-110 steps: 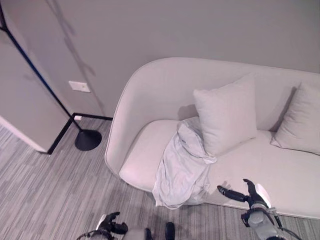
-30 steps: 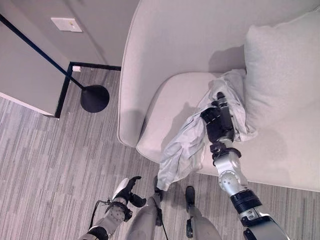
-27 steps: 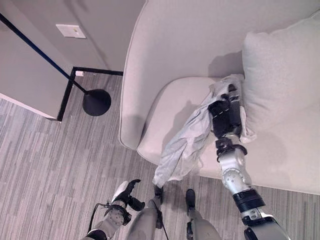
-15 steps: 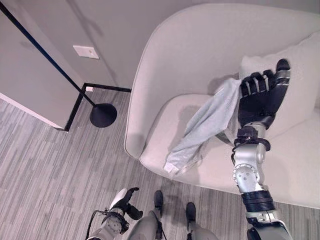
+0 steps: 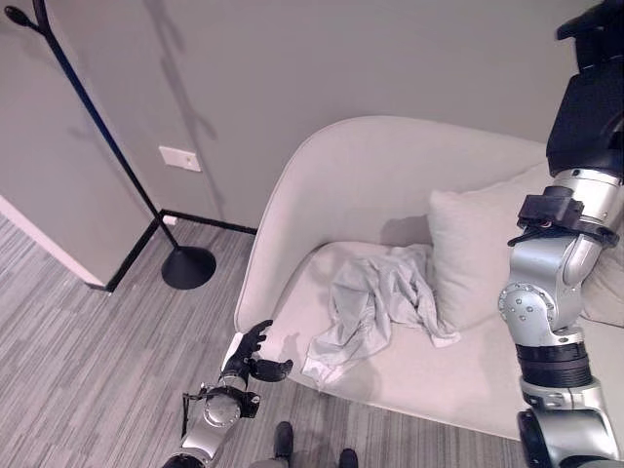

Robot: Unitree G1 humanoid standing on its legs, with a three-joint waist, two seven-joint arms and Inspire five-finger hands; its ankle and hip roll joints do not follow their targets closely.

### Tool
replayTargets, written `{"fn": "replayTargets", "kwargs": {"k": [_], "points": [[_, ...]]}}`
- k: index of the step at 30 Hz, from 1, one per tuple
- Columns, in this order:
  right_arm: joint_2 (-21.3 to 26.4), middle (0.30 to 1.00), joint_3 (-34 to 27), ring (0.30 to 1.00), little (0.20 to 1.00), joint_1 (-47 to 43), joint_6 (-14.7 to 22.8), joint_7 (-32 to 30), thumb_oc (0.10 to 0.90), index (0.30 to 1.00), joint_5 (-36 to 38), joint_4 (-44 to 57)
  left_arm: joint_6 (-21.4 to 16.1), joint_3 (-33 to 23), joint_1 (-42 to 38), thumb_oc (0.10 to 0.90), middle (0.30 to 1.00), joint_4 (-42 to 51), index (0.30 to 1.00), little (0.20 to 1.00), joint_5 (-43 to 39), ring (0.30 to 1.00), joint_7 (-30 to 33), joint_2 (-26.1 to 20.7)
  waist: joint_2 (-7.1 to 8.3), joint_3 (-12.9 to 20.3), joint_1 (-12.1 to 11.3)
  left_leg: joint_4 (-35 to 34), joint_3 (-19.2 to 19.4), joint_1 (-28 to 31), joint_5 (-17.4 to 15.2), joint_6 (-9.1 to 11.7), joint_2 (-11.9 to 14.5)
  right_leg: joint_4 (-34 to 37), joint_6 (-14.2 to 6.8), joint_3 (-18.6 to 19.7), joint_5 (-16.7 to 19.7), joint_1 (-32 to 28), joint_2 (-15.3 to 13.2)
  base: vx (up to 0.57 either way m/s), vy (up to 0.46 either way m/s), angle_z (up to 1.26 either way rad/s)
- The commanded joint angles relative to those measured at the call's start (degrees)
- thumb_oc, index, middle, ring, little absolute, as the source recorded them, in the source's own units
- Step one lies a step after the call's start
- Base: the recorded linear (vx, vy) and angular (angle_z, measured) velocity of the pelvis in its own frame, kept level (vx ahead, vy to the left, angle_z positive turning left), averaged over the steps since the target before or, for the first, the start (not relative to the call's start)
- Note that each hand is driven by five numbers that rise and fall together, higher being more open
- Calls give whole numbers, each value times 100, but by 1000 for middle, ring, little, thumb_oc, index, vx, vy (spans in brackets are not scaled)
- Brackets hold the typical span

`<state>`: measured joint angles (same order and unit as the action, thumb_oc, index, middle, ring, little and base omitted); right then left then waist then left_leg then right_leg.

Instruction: Hang the clothes on the sofa on the clothes rack.

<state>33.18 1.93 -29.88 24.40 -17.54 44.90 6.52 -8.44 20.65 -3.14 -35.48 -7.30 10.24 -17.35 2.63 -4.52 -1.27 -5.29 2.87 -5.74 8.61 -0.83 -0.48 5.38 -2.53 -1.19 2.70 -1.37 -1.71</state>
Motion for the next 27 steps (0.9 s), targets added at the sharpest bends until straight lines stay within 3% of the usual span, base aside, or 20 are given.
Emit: {"fn": "replayTargets", "kwargs": {"k": [1,5,8,9,10,13,16,17,18,20,21,22,24,25,26,27], "points": [[623,900,36,900,900,756,-742,528,800,900,-1027,-520,-357,94,21,800,900,-6,900,900,-63,900,-301,-172,123,521,-32,29,164,1,-502,353,404,-38,-322,36,-411,-267,-387,16,-19,-3],[856,900,-30,900,900,1475,-1418,201,800,900,-3046,-1449,-360,-76,222,800,900,-250,900,900,166,900,-327,-244,59,434,11,29,120,-47,-492,329,408,-38,-334,12,-404,-231,-393,3,-7,0],[815,900,-14,900,900,1485,-1532,-29,800,900,-3515,-1951,-335,-183,288,800,900,-560,900,900,187,900,-246,-207,32,369,-2,29,100,-78,-494,310,399,-38,-337,18,-413,-210,-396,3,-1,-1],[812,900,70,900,900,1452,-1733,-209,800,900,-4061,-2398,-284,-369,363,800,900,-1033,900,900,190,900,-143,-173,10,276,-34,29,100,-87,-515,279,378,-38,-345,33,-408,-196,-413,0,0,0],[811,900,80,900,900,1439,-1730,-214,800,900,-4064,-2407,-289,-374,359,800,900,-1041,900,900,191,900,-141,-169,9,274,-31,29,102,-88,-516,278,378,-38,-346,34,-408,-194,-414,43,54,-5],[774,900,327,900,900,1164,-2030,-494,800,900,-5044,-3081,-234,-539,344,800,900,-1599,900,900,447,900,40,-191,13,54,-178,198,95,-115,-619,150,281,-64,-382,38,-420,-238,-535,35,68,-4],[692,900,477,900,900,936,-2029,-669,800,900,-5262,-3540,-224,-513,260,800,900,-1823,900,900,711,900,119,-247,-5,-64,-261,558,81,-328,-824,66,202,-300,-433,4,-493,-126,-642,22,103,-9],[611,900,573,900,900,803,-2031,-719,800,900,-5331,-3891,-193,-472,190,800,900,-2049,900,900,911,900,115,-333,-56,-138,-336,670,83,-345,-960,-34,151,-879,-483,-28,-539,155,-710,44,139,-1],[610,900,582,900,900,786,-2024,-723,800,900,-5330,-3907,-196,-477,184,800,900,-2054,900,900,912,900,116,-331,-52,-128,-345,686,97,-369,-969,-37,151,-941,-485,-7,-569,208,-713,61,154,-3],[585,900,818,900,900,567,-2116,-698,800,900,-5464,-4281,-176,-447,131,800,900,-2162,900,900,1062,900,143,-427,-104,-293,-354,782,85,-337,-1062,-162,45,-1952,-549,67,-225,740,-763,-35,174,-5],[453,900,1188,900,900,155,-2180,-716,800,900,-5527,-4588,-163,-257,-120,800,900,-2327,900,900,1305,900,234,-632,-261,-781,-219,956,-11,-339,-1112,-300,-2,-3533,-424,413,226,1738,-652,-96,178,-13],[453,900,1195,900,900,140,-2176,-718,800,900,-5525,-4597,-166,-263,-127,800,900,-2332,900,900,1305,900,234,-629,-257,-771,-222,958,-3,-361,-1104,-299,-2,-3544,-423,422,231,1769,-650,-40,135,-18],[318,900,1421,900,900,-114,-2175,-748,800,900,-5465,-4798,-218,-107,-246,800,900,-2330,900,900,1425,900,328,-678,-291,-878,-242,951,51,-315,-1177,-247,34,-3233,-327,202,-98,1964,-723,102,-47,15],[333,900,1633,900,900,-369,-2222,-813,800,900,-5576,-4965,-289,-121,-347,800,900,-2230,900,900,1295,900,378,-700,-332,-1036,-234,865,78,-253,-1192,-141,31,-2131,-396,53,-134,2008,-617,99,-97,4],[333,900,1637,900,900,-377,-2221,-814,800,900,-5575,-4970,-289,-125,-350,800,900,-2231,900,900,1295,900,377,-699,-337,-1033,-232,861,77,-261,-1182,-140,36,-2098,-394,49,-109,2002,-611,129,-224,-4],[383,900,1706,900,900,-389,-2351,-926,800,900,-5615,-5228,-305,-69,-540,800,900,-2124,900,900,1174,900,416,-735,-245,-1138,-174,863,45,-257,-1243,-33,23,-1014,-518,96,26,1884,-593,113,-188,-6]]}}
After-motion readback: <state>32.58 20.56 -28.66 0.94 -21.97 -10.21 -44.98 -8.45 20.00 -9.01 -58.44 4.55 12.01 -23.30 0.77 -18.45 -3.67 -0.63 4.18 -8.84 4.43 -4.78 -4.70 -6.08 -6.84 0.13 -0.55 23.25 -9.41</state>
